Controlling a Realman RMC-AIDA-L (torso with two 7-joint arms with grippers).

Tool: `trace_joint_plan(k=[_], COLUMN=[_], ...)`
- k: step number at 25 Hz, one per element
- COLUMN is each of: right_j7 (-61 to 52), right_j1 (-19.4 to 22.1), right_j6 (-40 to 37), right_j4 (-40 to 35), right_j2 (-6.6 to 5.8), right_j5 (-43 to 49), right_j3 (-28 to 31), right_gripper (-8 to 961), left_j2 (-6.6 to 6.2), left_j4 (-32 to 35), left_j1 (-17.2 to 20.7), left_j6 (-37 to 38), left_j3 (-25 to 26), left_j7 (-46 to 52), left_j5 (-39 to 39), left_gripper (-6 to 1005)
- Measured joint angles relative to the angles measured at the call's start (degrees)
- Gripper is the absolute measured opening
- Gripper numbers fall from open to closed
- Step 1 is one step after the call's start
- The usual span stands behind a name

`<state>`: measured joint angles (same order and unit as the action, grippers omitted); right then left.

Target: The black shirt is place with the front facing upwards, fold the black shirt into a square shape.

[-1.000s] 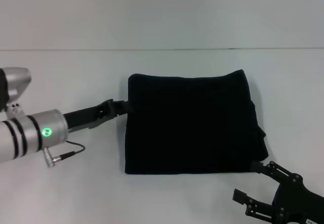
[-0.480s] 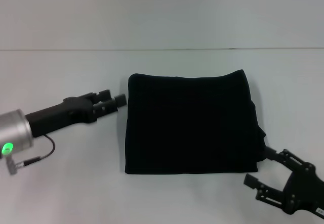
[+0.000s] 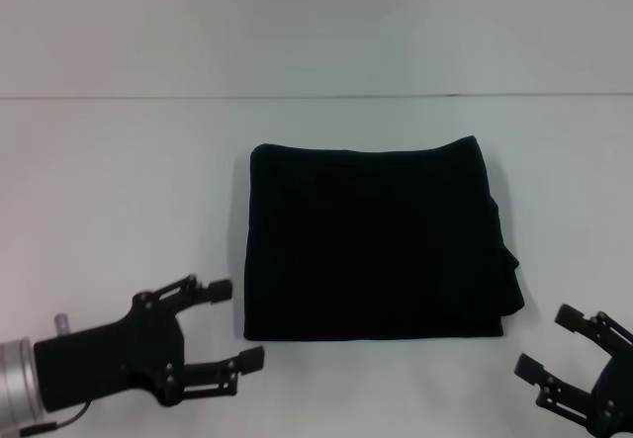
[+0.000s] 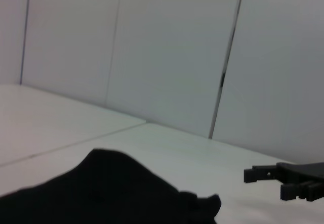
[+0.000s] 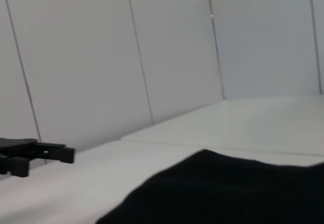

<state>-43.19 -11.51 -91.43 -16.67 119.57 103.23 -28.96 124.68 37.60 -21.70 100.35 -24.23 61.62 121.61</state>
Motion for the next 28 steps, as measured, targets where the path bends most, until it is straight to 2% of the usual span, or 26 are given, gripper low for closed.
trace_joint_plan(k=[4,9,28], right_j7=[1.33,2.61,2.38], right_j1=[1.22,1.3,0.58], right_j6=[2.1,3.26,3.37], right_j4=[-0.21,0.09,0.25], right_j2=[0.04,0.14,0.22], right_j5=[0.06,0.21,0.37], right_j3=[-0.24,-0.53,-0.15], right_gripper=[918,918,918], left_j2=[0.02,0.02,-0.2], left_j4=[-1.55,-3.36,-3.79], left_j1=[1.4,1.67,0.6], left_j6=[-1.73,-4.07,-4.21], left_j3=[2.64,3.39,3.32], left_j7=[-1.49,-2.78,-2.66], left_j5=[2.06,4.0,4.43], left_gripper=[936,936,936])
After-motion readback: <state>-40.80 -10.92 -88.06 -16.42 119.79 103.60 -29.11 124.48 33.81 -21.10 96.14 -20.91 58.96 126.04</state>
